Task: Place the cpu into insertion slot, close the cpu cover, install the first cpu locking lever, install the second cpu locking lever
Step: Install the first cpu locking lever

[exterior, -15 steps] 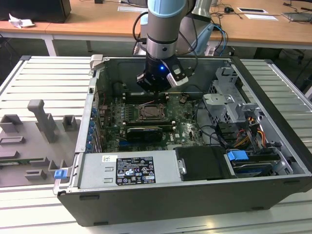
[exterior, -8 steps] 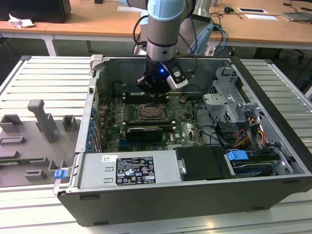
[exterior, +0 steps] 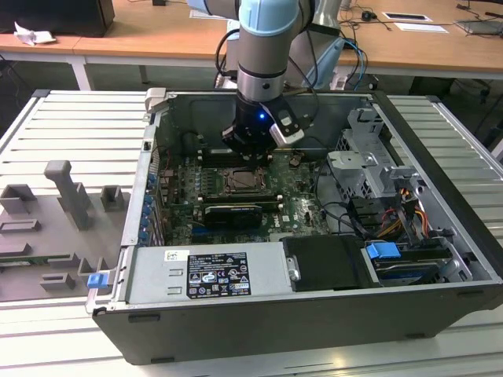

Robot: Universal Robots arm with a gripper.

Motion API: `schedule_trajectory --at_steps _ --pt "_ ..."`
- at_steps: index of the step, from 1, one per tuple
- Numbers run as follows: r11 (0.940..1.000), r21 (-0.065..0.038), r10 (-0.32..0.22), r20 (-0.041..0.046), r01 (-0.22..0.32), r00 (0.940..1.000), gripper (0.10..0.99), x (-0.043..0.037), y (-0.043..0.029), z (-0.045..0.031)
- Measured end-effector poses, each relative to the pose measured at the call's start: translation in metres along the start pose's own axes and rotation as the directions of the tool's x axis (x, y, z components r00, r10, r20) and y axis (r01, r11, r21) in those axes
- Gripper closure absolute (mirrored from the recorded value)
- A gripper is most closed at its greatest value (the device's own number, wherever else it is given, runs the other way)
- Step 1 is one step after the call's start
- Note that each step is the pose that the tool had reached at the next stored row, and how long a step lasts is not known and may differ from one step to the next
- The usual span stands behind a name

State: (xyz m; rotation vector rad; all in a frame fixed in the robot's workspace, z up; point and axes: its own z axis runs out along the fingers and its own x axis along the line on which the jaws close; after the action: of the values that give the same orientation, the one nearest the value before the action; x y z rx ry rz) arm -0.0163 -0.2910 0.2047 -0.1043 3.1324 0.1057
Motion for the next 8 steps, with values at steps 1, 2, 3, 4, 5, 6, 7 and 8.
schedule_trajectory --at_steps 1,2,3,4,5,6,7,8 --pt "1.0 0.004 0.0 -0.0004 0.0 1.0 0.98 -0.0002 0.0001 0.0005" --pt "1.0 0.006 0.0 -0.0006 0.0 1.0 0.98 -0.0003 0.0002 0.001" --pt "1.0 0.009 0.0 -0.0008 0.0 1.0 0.98 -0.0004 0.0004 0.0018" --pt "1.0 0.009 0.0 -0.0005 0.0 1.0 0.98 -0.0005 0.0006 0.0024" --pt "1.0 0.01 0.0 -0.0006 0.0 1.0 0.98 -0.0006 0.0006 0.0027" --pt "0.9999 0.01 0.0 -0.0007 0.0 1.0 0.98 -0.0007 0.0007 0.0029" --pt "0.9999 0.01 0.0 -0.0007 0.0 1.0 0.98 -0.0007 0.0009 0.0031" --pt "1.0 0.01 0.0 -0.0006 0.0 1.0 0.98 -0.0008 0.0013 0.0032"
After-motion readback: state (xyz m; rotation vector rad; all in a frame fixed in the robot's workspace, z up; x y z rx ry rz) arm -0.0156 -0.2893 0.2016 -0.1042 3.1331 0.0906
